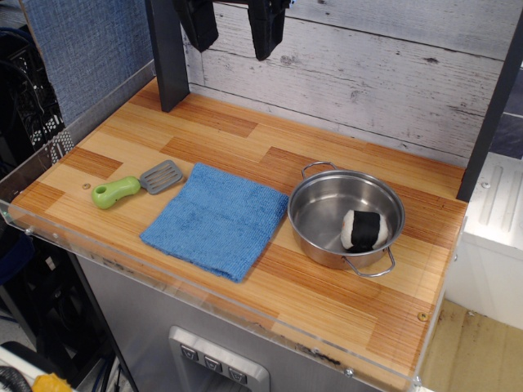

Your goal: Place the sushi in the pot.

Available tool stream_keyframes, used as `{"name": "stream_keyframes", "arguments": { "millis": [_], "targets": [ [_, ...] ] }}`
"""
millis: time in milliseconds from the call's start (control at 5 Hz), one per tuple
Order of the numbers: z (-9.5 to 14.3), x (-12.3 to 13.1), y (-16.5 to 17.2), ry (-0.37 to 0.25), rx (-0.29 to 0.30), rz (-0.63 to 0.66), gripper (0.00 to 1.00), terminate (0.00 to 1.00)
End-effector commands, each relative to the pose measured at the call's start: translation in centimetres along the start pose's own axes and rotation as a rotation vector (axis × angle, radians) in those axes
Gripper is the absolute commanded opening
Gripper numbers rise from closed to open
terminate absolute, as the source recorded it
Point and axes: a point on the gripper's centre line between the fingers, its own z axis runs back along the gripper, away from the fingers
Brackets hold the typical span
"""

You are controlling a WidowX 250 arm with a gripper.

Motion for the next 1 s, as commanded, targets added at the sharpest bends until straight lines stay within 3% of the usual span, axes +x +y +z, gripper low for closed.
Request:
{"name": "stream_keyframes", "arguments": {
  "millis": [0,600,800],
  "targets": [
    [1.17,-1.24,0.64,-0.047,0.006,0.003,1.00,0.00],
    [1.17,-1.24,0.64,-0.047,0.006,0.003,1.00,0.00],
    [1.17,-1.24,0.64,-0.047,0.006,0.003,1.00,1.00]
  ]
}}
